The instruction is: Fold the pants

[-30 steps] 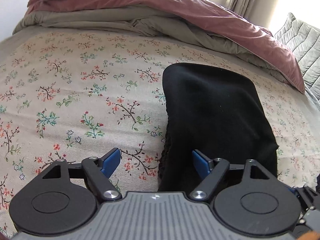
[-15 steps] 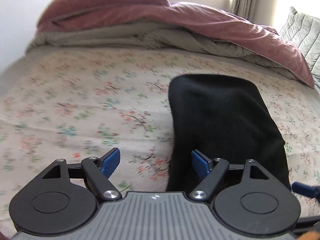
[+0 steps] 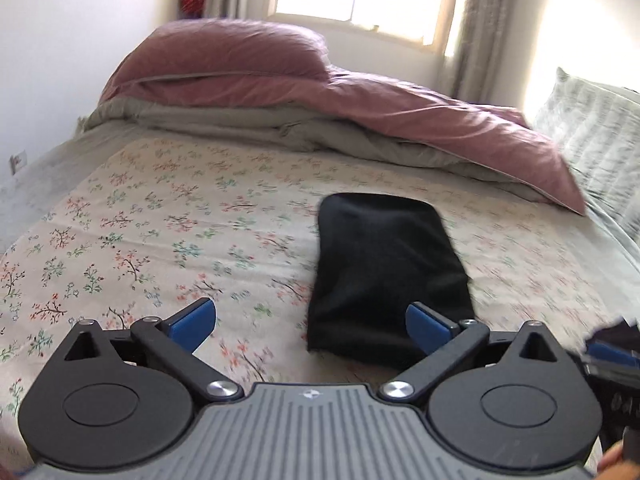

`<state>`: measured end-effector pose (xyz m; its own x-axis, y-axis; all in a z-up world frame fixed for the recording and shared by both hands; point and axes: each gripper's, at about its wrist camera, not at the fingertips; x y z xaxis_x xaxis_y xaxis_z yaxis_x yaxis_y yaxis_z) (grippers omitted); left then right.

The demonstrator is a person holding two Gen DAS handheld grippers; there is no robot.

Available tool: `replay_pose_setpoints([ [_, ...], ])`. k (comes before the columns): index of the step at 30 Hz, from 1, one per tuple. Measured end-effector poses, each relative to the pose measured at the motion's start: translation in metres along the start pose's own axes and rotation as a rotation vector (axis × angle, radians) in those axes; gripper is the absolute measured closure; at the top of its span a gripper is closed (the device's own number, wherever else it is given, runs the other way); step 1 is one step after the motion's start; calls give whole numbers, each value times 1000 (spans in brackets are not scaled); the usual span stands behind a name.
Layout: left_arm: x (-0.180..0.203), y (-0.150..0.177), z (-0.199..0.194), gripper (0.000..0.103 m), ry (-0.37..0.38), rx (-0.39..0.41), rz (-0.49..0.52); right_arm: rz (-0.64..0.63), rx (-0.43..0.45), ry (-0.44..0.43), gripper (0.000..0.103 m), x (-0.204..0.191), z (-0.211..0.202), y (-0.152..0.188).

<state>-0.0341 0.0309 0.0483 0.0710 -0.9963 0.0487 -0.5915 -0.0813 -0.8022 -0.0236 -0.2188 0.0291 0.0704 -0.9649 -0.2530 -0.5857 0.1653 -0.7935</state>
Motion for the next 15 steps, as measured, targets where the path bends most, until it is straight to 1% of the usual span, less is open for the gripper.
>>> replay_pose_setpoints([
  [1, 3, 9, -5, 0, 13, 5, 22, -1, 18, 15, 0, -3, -11, 5],
  [3, 7, 22, -6, 0, 4, 25, 65, 10, 35, 8, 0, -3, -26, 16],
  [4, 9, 29, -5, 0, -10, 49, 87, 13, 32, 0, 0, -2, -30, 23],
  [6, 14, 38, 1, 0, -62, 89, 114, -7, 15, 3, 0, 1, -35, 34],
  [7, 17, 40, 7, 0, -85, 80, 116, -21, 15, 20, 0, 1, -34, 39],
  [8, 18, 40, 11, 0, -93, 65, 120, -35, 18, 36, 0, 2, -32, 43],
  [10, 20, 42, 19, 0, -84, 50, 135, -63, 17, 56, 0, 5, -23, 51],
  [13, 21, 45, 24, 0, -97, 53, 139, -98, -28, 119, 0, 7, -10, 56],
  [15, 22, 46, 29, 0, -93, 36, 141, -118, -17, 123, 0, 3, -12, 59],
])
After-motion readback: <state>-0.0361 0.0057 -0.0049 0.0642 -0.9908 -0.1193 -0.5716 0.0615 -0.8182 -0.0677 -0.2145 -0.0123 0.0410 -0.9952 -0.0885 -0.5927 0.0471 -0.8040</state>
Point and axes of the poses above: each gripper's, at about its wrist camera, not at the fingertips, and z roughly the way its jaws point, x to its right, y to its underside, and after that the axes turned 6 degrees about -y, right-handed
